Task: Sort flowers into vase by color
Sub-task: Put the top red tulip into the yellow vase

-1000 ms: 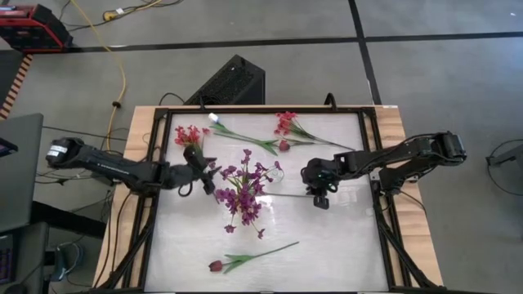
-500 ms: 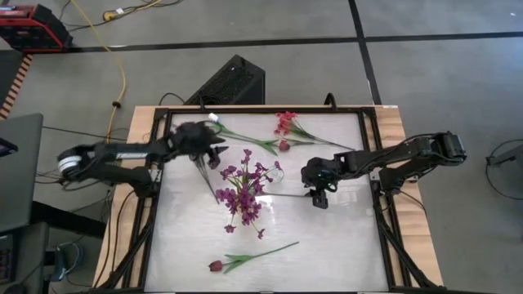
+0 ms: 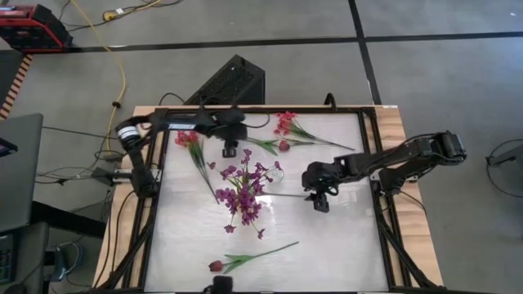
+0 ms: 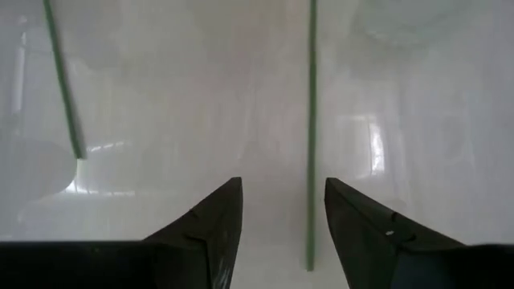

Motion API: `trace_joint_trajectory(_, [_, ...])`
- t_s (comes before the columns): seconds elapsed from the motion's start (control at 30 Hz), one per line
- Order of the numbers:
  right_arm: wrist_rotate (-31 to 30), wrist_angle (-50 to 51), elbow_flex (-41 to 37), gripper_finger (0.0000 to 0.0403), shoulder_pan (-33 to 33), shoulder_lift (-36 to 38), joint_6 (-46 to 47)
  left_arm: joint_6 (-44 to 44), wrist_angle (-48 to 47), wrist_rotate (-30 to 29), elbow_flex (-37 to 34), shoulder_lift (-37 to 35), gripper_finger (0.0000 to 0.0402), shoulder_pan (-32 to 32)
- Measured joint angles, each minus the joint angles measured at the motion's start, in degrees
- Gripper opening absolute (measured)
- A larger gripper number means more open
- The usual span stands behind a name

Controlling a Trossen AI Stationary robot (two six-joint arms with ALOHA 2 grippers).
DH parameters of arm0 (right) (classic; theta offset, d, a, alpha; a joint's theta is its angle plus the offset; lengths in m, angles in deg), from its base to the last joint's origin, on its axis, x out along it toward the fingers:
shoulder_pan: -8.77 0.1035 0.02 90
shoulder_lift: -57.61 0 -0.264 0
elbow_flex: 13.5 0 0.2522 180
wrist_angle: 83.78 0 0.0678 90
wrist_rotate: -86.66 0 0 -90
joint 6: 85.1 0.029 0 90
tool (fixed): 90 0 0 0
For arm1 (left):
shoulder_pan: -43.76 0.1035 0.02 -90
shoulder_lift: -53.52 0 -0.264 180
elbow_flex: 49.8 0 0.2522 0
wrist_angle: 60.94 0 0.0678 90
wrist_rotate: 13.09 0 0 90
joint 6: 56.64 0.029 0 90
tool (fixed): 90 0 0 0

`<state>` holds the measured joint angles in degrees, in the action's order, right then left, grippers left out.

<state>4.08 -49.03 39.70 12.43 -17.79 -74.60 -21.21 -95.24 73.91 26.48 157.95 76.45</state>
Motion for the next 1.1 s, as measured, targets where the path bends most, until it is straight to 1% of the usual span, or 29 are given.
trace_joint_trajectory(0.07, [0.0,0.0,0.0,0.0203,0.8,0.0,0.0,0.4,-1.7,-1.8,3.6,2.9,0.0139,0.0])
trace_joint_trajectory(0.17, [0.0,-0.1,0.0,0.0203,1.8,0.0,-0.3,0.8,-4.8,-2.2,7.9,6.1,0.0139,0.0])
trace_joint_trajectory(0.33, [-0.2,-0.5,-1.2,0.0203,3.0,0.0,-0.6,3.1,-8.5,-1.9,11.8,8.3,0.0139,0.0])
trace_joint_trajectory(0.53, [-0.5,-1.9,-5.4,0.0203,2.7,0.0,-2.0,2.5,-8.7,-1.7,12.0,7.0,0.0139,0.0])
trace_joint_trajectory(0.67, [-0.6,-2.4,-7.3,0.0203,1.5,0.0,-1.9,1.4,-11.4,3.6,12.1,5.8,0.0139,-0.5])
trace_joint_trajectory(0.73, [-0.6,-2.8,-7.7,0.0203,1.0,0.0,-1.9,1.4,-12.4,5.1,12.0,5.8,0.0139,-0.8])
trace_joint_trajectory(0.87, [-0.2,-3.8,-7.8,0.0203,0.7,0.0,-1.9,1.4,-12.5,5.3,12.0,6.2,0.0139,-0.6])
trace_joint_trajectory(0.97, [-0.1,-3.9,-7.8,0.0203,0.8,0.0,-1.8,1.4,-11.3,4.0,12.0,6.3,0.0139,-0.1])
trace_joint_trajectory(1.1, [0.0,-3.8,-7.8,0.0203,1.3,0.0,-0.7,1.3,-11.9,5.6,12.0,6.3,0.0139,0.8])
